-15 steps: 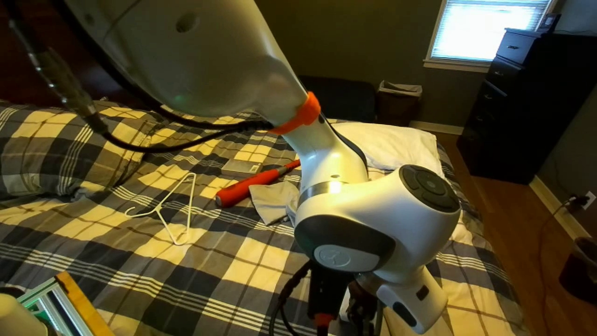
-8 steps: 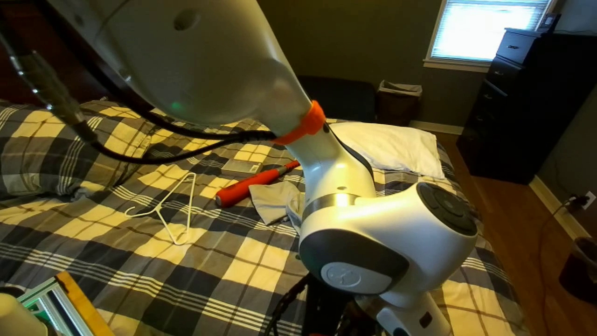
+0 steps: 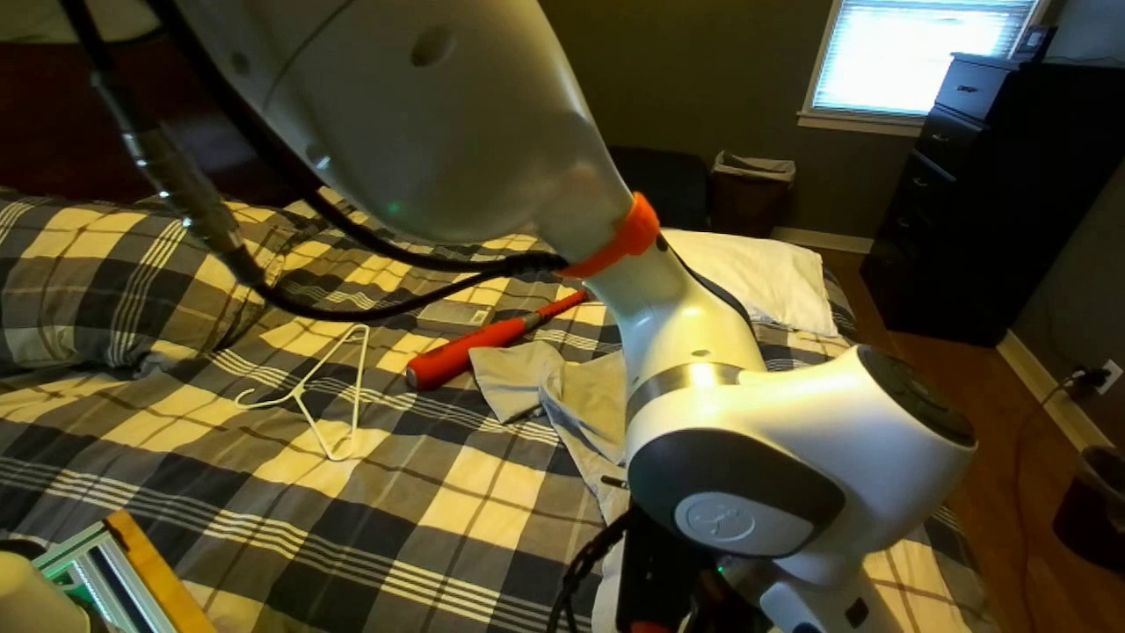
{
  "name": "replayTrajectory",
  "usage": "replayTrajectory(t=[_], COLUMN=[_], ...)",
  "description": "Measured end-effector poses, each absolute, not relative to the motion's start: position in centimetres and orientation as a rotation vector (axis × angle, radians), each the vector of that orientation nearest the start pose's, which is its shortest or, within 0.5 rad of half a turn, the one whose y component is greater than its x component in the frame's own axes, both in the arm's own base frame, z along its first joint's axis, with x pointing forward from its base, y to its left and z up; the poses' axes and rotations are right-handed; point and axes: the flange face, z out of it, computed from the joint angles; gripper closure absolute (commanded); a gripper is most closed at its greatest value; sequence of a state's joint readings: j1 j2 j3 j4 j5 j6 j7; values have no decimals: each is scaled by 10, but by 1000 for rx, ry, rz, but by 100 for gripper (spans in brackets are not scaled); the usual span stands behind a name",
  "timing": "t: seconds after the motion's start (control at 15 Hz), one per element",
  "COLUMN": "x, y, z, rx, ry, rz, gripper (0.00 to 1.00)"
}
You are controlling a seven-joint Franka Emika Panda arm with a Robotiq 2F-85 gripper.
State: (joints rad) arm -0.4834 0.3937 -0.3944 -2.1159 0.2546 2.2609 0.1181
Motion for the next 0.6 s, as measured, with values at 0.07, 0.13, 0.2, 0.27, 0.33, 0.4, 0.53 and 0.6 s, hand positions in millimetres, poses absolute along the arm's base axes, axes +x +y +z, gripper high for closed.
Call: replayTrajectory(t=[0.07,0.13,0.2,0.27,0.33,0.4,0.53,0.6], x=[370,385,403,422,442,464,506,526], y=[-425,-427,-427,-425,-421,-414,-397,-384], z=[226,228,229,229,227,223,209,199], rx=[-2553,-2586,-2625,-2663,-2701,-2732,-2788,-2817], ry=[1659,1643,1614,1573,1520,1466,1347,1280], rz=[231,180,133,96,69,52,37,41], gripper=[1,0,0,0,0,0,0,1])
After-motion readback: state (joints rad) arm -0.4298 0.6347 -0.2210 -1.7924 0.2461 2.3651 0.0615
